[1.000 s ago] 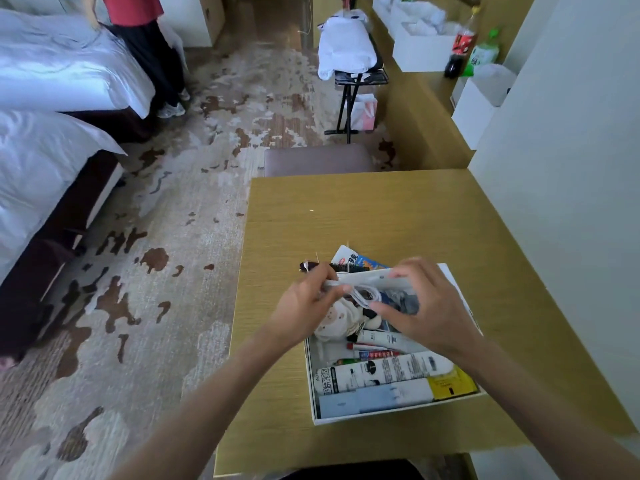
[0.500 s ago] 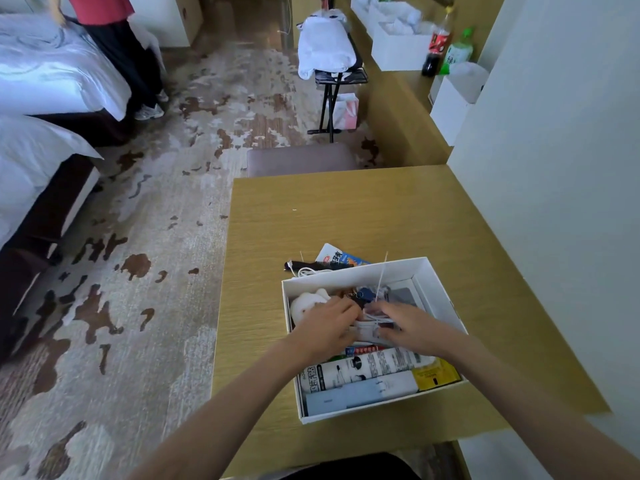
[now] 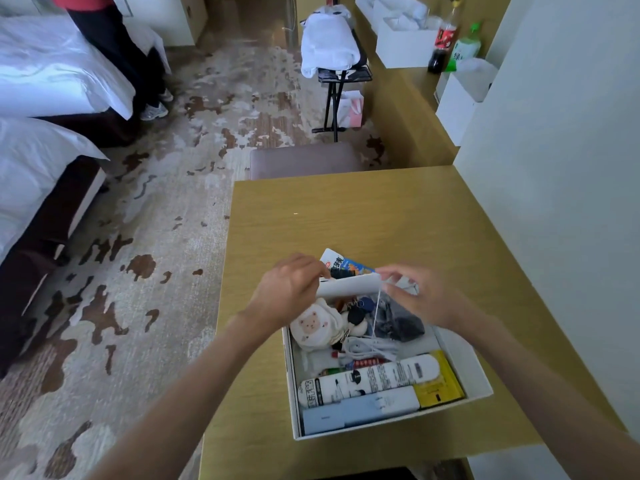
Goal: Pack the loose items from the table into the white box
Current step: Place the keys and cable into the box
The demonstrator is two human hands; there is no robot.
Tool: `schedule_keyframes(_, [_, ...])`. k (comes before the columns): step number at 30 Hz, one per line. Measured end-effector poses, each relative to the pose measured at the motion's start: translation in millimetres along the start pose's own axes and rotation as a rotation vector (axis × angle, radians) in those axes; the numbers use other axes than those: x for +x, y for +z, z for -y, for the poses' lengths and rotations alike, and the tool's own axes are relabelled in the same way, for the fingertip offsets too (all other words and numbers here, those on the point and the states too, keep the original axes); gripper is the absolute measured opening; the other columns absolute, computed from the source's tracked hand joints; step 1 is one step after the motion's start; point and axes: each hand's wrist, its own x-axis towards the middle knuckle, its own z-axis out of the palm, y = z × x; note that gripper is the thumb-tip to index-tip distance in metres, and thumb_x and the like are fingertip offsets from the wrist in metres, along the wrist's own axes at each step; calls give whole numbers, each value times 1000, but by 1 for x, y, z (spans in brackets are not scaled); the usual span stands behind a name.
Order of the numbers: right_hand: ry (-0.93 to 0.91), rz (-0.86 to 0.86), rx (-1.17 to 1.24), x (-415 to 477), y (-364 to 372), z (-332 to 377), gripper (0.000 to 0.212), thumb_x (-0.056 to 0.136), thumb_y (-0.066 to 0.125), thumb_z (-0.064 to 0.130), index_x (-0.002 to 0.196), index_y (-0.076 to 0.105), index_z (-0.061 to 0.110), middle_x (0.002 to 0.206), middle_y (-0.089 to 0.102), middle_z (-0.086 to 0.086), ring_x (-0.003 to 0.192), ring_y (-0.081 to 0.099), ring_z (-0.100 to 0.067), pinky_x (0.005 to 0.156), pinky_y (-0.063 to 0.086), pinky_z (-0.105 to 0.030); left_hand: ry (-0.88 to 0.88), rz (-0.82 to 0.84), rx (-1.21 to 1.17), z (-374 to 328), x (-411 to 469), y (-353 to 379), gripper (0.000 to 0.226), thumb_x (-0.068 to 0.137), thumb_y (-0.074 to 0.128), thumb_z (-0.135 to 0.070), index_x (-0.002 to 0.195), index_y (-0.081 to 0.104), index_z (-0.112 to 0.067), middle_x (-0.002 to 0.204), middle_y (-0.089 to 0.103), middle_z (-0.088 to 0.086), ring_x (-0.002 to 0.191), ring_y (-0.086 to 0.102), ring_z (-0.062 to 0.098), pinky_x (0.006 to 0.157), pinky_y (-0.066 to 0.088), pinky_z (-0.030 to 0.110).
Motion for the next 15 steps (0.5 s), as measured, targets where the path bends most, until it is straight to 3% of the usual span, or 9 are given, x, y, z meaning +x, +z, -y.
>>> schedule_keyframes(4, [-18,33,70,44,-10,-1,26,93,56,32,119,61,33,99,64,27,98,57,7,78,42,-6,-242,75,-29,34,28,7,21,91,48,-9,99,66,-16,102,68,-1,103,56,21,75,52,40])
schedule_keyframes(6, [17,114,28,72,-7,-7,27,94,55,32,121,60,30,106,63,24,98,58,6,81,46,-13,-348,214,-39,53,43,16,23,91,45,-12,103,64,-19,110,65,0,108,54,21,84,50,41])
schedule_keyframes(10, [101,300,-47,129,13,-26,27,95,56,24,121,61,20,113,65,6,101,59,-7,89,49,-26,-390,486,-27,84,64,40,24,92,47,-14,109,62,-18,118,64,4,111,55,22,90,44,35])
schedule_keyframes(15, [176,573,-132,171,53,-42,21,91,63,27,109,64,18,101,64,4,96,62,-20,82,48,-34,-432,656,-19,111,67,76,32,94,43,-11,120,60,-17,125,60,10,116,52,27,98,41,39])
